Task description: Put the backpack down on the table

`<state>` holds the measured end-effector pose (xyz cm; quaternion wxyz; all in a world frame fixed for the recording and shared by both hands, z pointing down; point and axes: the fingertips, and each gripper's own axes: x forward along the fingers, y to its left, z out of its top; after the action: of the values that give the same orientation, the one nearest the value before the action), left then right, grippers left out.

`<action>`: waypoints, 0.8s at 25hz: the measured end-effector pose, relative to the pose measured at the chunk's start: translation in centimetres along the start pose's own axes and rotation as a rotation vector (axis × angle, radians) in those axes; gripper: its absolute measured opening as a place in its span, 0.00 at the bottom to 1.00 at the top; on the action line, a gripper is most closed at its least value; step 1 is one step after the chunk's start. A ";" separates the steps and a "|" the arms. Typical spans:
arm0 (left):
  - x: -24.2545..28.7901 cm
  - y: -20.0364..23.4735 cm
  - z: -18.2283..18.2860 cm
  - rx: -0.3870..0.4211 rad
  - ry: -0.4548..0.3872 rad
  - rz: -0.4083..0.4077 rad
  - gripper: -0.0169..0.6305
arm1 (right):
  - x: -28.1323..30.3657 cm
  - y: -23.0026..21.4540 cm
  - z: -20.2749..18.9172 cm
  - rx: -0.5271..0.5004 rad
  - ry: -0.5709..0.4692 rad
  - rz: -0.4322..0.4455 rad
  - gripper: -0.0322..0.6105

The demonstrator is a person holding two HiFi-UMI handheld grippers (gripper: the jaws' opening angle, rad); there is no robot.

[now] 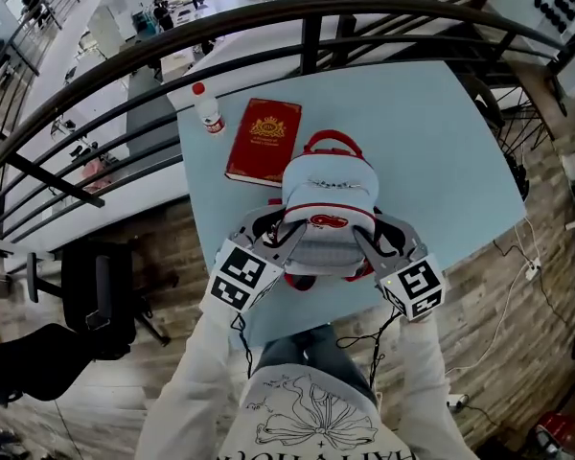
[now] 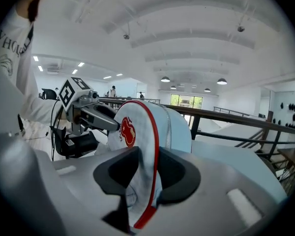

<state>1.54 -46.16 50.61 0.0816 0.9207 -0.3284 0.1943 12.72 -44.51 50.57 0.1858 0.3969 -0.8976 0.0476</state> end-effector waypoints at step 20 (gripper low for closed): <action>0.2 -2.0 -2.5 -0.034 -0.040 0.036 0.25 | -0.5 0.3 -3.5 0.018 -0.052 0.013 0.27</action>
<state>2.19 -44.01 52.92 0.0869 0.9168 -0.3499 0.1715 13.84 -43.12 53.69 0.1584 0.3939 -0.9042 0.0464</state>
